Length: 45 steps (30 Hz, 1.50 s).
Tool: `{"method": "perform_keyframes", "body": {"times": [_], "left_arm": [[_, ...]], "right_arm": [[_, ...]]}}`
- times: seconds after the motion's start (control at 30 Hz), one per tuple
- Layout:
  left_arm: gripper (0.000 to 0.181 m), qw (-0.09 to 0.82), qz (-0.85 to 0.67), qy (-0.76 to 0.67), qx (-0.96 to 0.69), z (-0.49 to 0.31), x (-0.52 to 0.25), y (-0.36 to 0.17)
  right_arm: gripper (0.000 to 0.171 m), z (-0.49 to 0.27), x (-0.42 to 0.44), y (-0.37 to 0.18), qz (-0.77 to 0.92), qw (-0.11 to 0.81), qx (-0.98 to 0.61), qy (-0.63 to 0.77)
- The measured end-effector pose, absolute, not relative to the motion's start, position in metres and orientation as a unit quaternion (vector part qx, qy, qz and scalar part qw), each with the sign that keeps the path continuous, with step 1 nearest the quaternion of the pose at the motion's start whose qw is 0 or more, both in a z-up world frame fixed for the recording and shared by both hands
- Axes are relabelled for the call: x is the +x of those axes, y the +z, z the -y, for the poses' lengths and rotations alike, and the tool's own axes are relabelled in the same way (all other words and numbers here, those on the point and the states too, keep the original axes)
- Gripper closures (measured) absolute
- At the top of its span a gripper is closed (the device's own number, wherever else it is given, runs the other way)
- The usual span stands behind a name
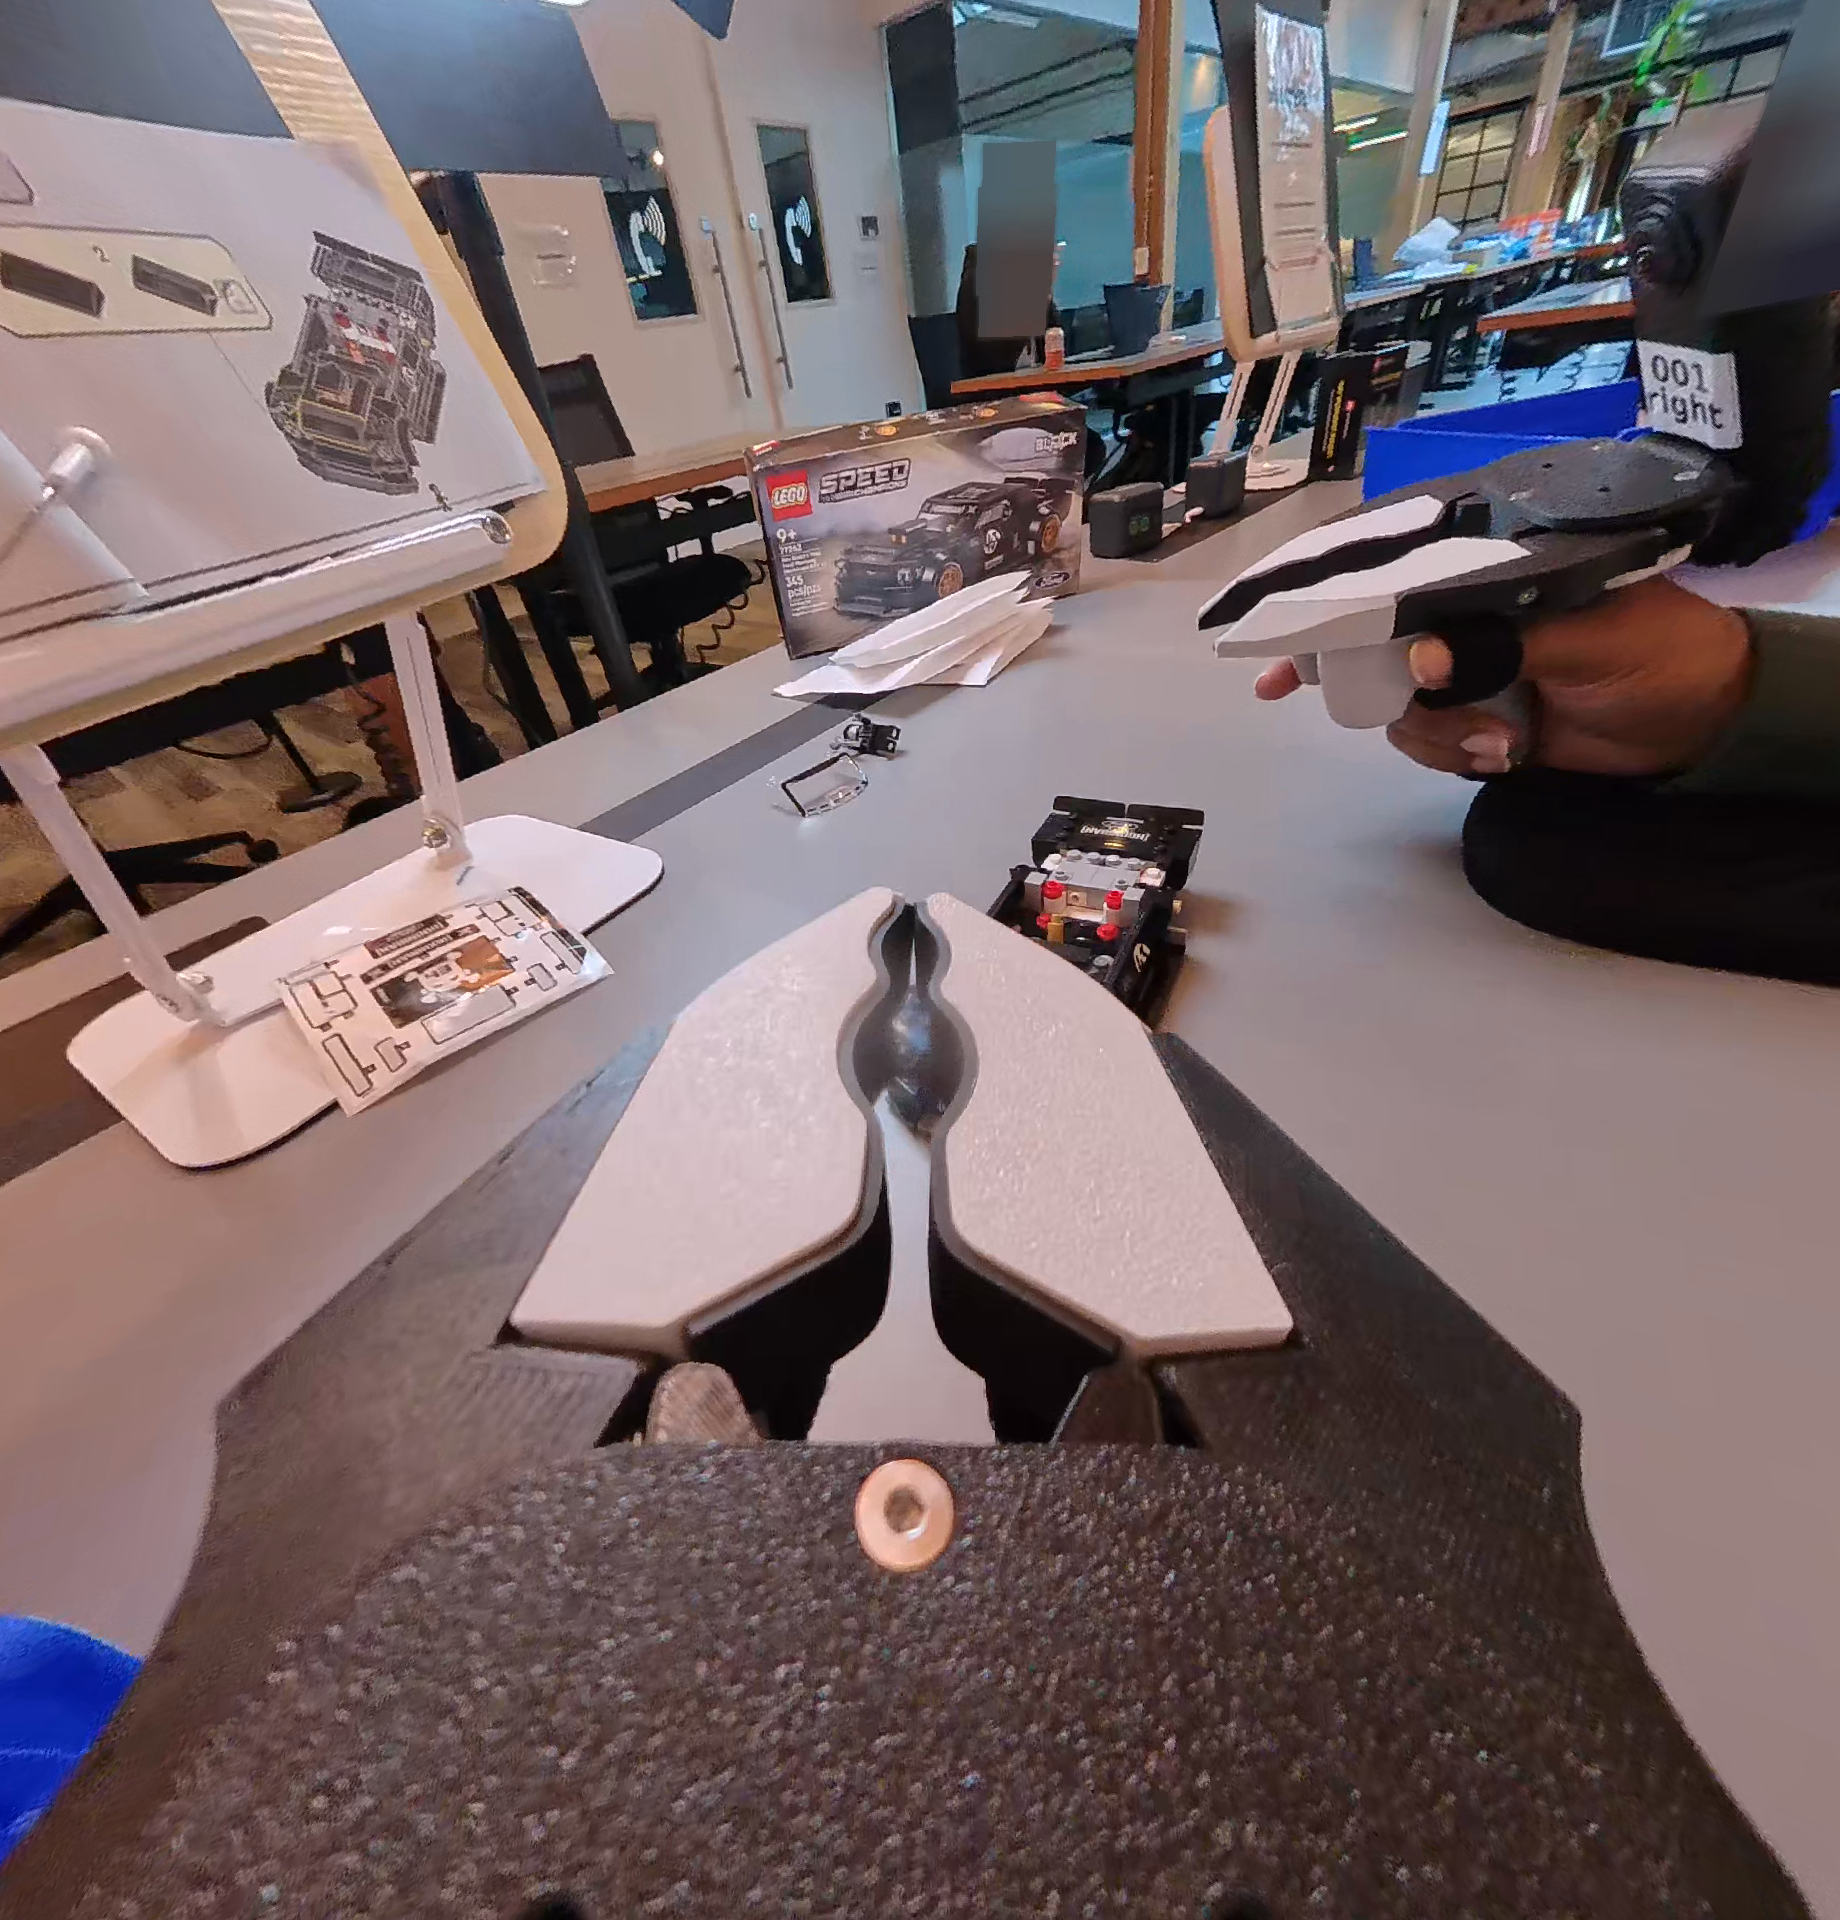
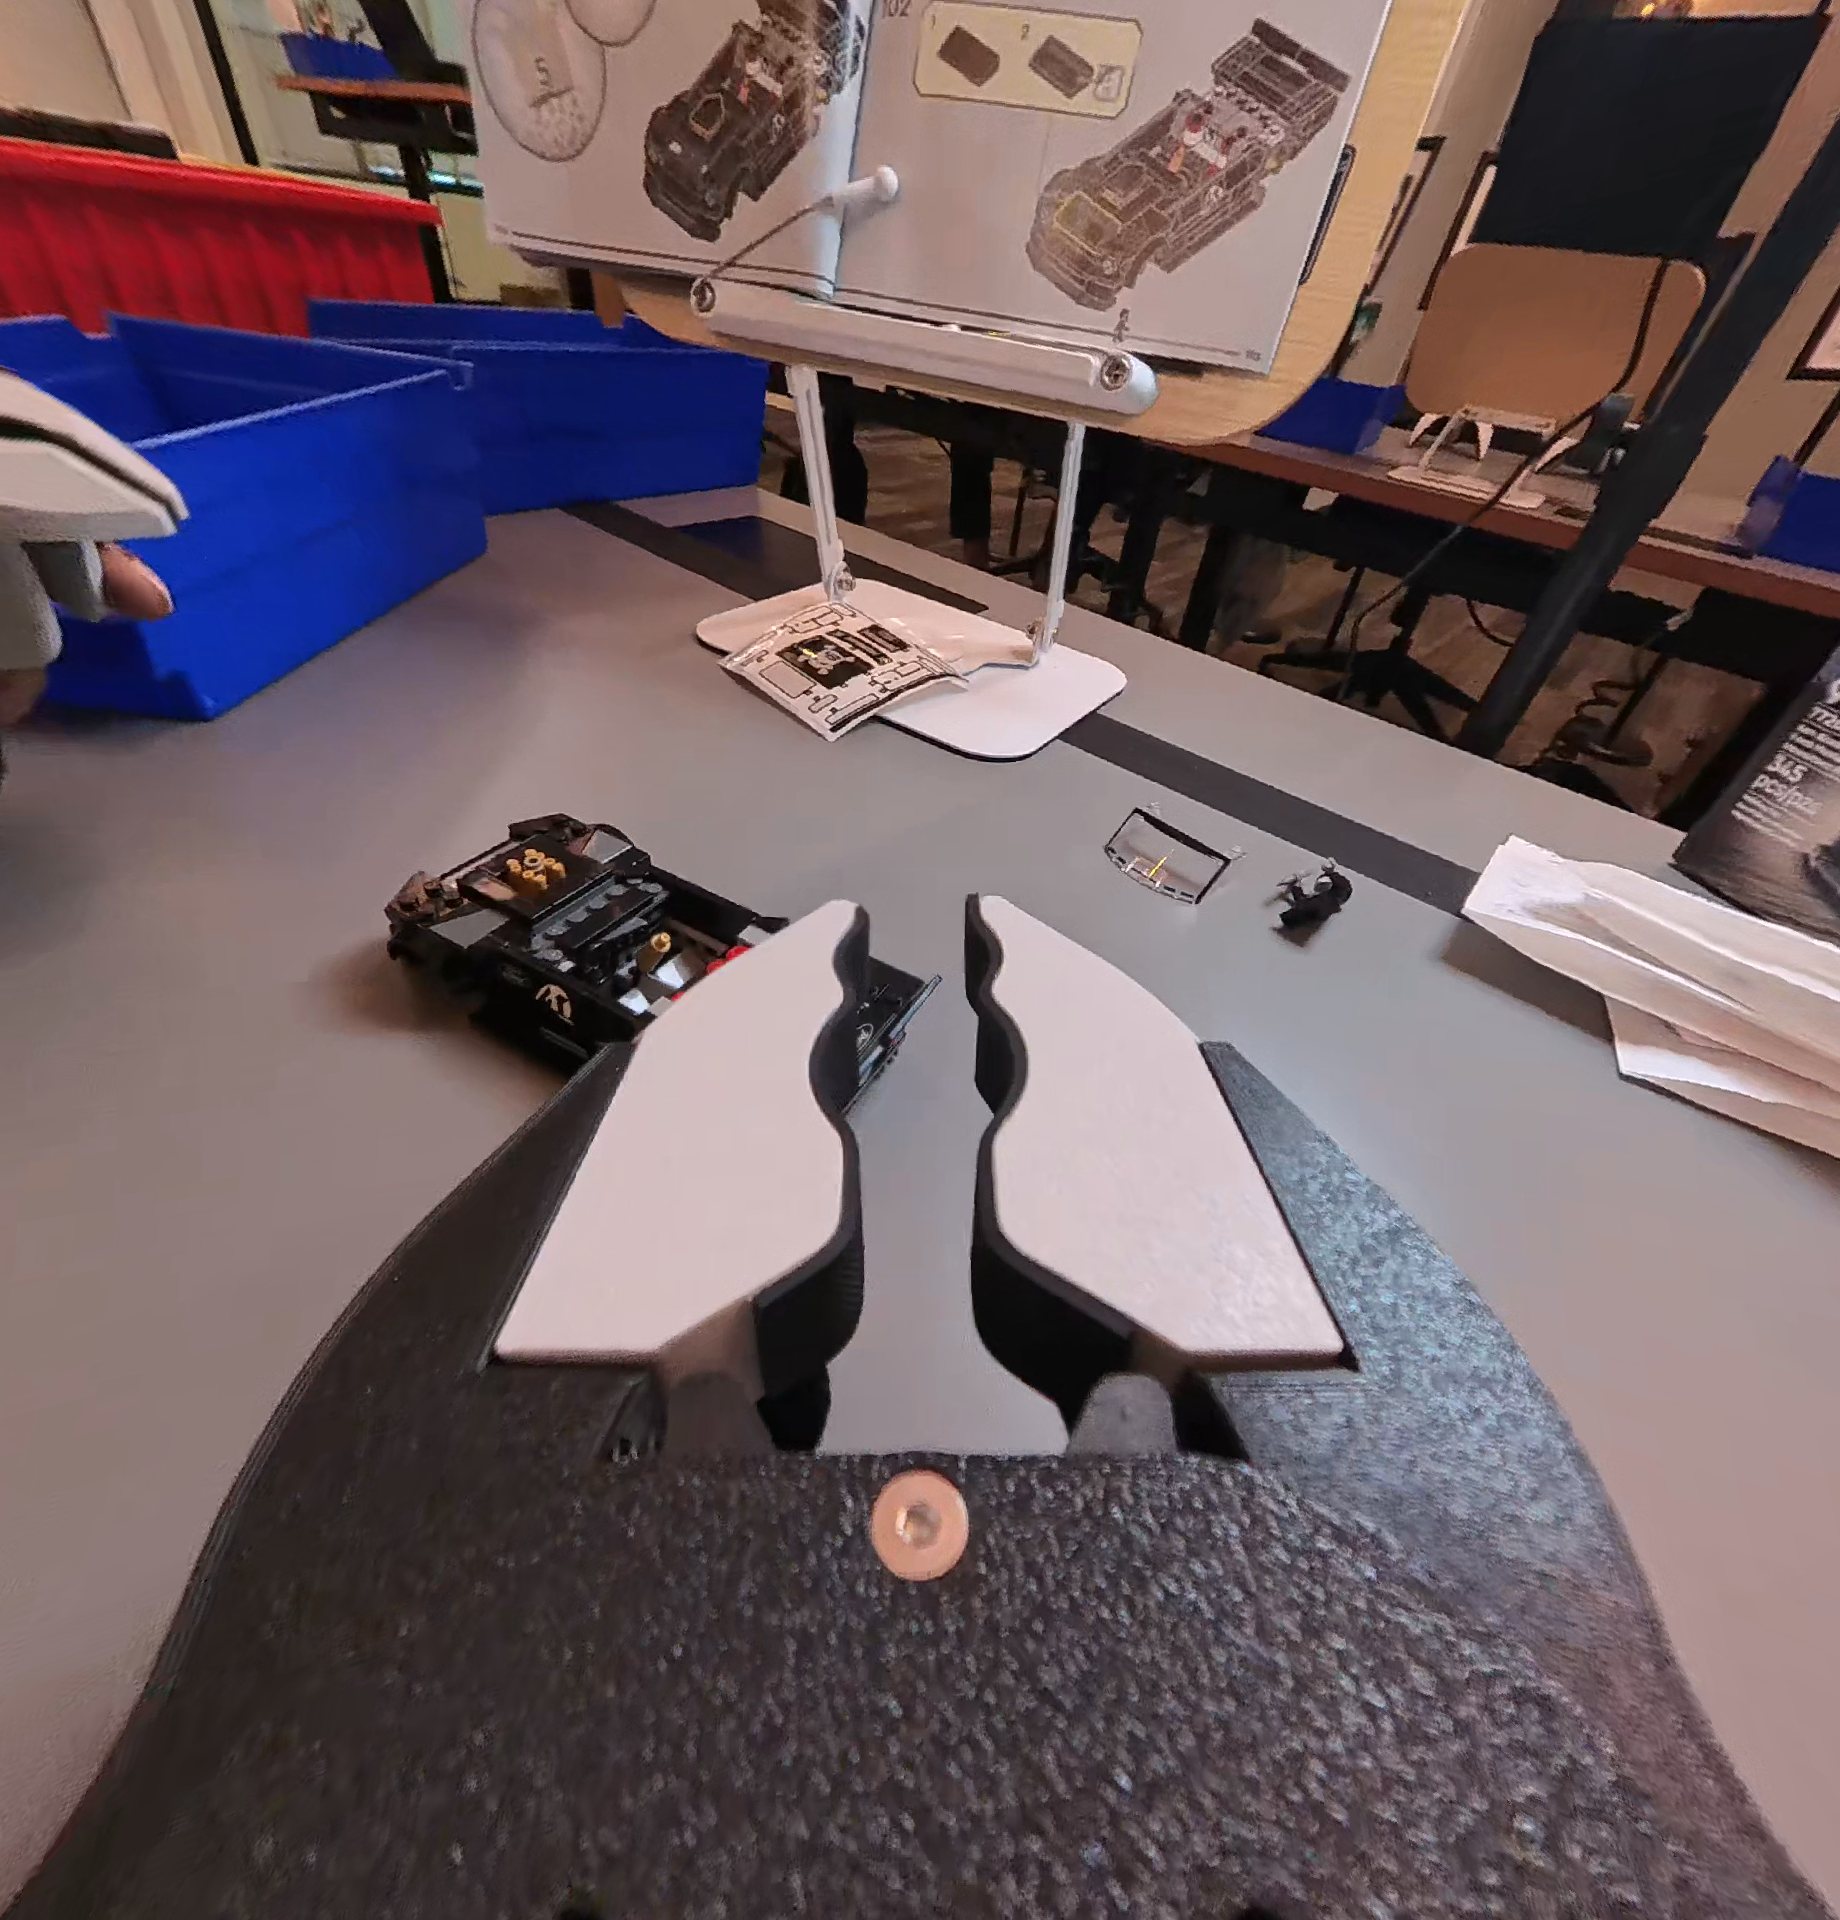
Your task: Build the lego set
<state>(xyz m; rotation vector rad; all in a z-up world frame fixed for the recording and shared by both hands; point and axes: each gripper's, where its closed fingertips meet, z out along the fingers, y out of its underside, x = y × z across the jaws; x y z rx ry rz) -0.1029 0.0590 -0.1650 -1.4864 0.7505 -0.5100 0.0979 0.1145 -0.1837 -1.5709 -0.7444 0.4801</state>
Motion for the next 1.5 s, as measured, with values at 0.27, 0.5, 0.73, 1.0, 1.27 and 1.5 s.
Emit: {"method": "perform_keyframes", "body": {"times": [0.27, 0.5, 0.73, 1.0, 1.27, 1.5], "left_arm": [[0.181, 0.653, -0.342, -0.194, -0.647, -0.058, -0.104, -0.162], [0.181, 0.673, -0.34, -0.156, -0.638, -0.06, -0.113, -0.153], [0.175, 0.628, -0.462, -0.069, -0.622, -0.039, -0.058, -0.182], [0.151, 0.636, -0.402, -0.076, -0.654, -0.031, -0.089, -0.152], [0.128, 0.508, -0.307, 0.022, -0.805, -0.031, -0.241, -0.186], [0.139, 0.323, -0.34, 0.112, -0.876, -0.012, -0.309, -0.267]], "right_arm": [[0.164, -0.101, 0.085, -0.192, 0.384, 0.614, -0.674, 0.147], [0.171, -0.108, 0.095, -0.187, 0.348, 0.625, -0.682, 0.153], [0.171, -0.11, 0.1, -0.186, 0.339, 0.63, -0.683, 0.148], [0.171, -0.119, 0.111, -0.187, 0.291, 0.623, -0.704, 0.181], [0.171, -0.116, 0.104, -0.189, 0.31, 0.616, -0.701, 0.182], [0.171, -0.111, 0.097, -0.193, 0.339, 0.614, -0.694, 0.162]]}}
